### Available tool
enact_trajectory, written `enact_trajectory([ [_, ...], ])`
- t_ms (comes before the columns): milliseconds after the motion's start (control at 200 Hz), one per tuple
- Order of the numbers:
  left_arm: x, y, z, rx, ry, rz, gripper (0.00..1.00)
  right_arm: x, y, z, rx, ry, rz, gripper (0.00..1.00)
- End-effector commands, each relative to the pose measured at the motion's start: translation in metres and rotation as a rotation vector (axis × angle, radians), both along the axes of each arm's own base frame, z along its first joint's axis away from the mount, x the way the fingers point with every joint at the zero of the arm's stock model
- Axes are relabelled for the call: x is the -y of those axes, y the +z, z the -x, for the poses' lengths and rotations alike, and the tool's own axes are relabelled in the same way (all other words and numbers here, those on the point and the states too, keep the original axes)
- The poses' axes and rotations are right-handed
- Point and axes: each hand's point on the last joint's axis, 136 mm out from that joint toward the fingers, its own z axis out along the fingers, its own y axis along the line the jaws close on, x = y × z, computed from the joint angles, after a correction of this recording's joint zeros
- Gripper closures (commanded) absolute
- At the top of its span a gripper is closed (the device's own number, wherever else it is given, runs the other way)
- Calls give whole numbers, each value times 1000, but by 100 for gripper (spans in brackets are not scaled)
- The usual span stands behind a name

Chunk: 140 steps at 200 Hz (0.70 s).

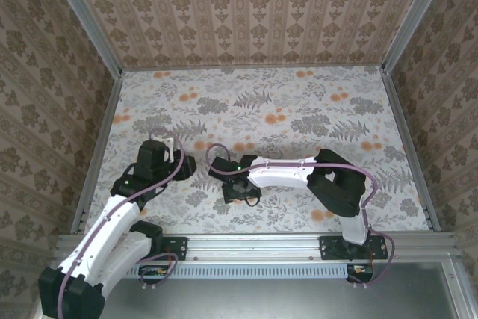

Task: Insert wireless bluetooth earbuds into charging case

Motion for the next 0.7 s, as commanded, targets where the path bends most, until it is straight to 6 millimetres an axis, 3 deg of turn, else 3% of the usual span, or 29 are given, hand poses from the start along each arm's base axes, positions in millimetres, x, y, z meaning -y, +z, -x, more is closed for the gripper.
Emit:
enact_trajectory([
  [0,5,1,1,5,-12,50,44,8,-10,-1,-25,-19,43,32],
  [205,9,1,2,16,-48,53,44,9,-11,-3,-41,-31,24,51],
  [330,18,12,1,81,-115,66,44,7,6,-5,-36,-54,-50,61],
  [450,33,36,-1,197,-199,128,44,3,50,-22,47,-79,-183,63],
  [695,76,99,6,497,-369,203,43,17,171,-60,278,-146,-440,64],
])
